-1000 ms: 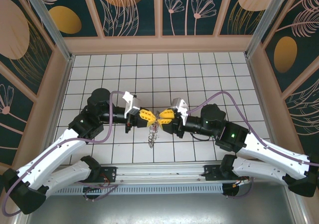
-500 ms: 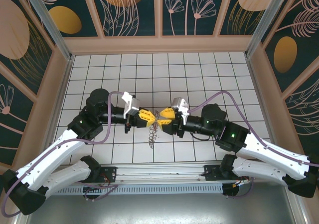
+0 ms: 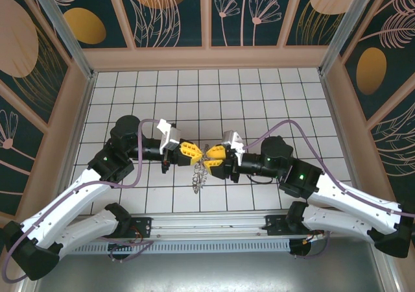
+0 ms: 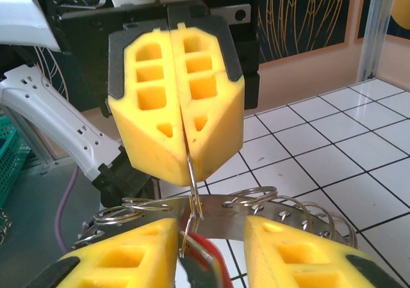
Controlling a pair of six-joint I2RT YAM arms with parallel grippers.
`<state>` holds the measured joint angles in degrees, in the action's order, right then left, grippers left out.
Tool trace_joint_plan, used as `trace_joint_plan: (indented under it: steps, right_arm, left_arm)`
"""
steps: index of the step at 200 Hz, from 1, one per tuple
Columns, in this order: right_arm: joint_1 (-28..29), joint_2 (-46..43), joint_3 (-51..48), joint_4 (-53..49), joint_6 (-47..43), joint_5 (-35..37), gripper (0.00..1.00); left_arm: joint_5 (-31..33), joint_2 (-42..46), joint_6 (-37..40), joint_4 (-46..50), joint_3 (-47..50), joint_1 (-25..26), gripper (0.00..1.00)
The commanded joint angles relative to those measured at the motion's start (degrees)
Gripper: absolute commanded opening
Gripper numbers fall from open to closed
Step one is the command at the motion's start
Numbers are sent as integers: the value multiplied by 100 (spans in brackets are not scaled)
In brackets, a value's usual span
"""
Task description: Put the keys on the keyring
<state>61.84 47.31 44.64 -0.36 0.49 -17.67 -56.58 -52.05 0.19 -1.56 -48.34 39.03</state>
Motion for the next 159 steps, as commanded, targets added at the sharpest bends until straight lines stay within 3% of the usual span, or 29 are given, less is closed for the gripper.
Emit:
trace_joint_plan:
  steps: [1, 49, 77, 159]
  right_arm:
    - [-32, -58, -63, 116, -14, -20, 27]
    - [-30, -222, -123, 357, -5, 62, 27]
    - [-32, -154, -109, 374, -18, 53, 20]
    - [-29, -125, -183, 620, -28, 44, 21]
  left_arm:
    - [-108, 81, -43, -371, -26, 22, 0]
    - [-86, 75, -30, -353, -1, 23, 0]
    - [-74, 81, -43, -379, 0, 22, 0]
    - [-90, 55, -204, -608, 121, 24, 0]
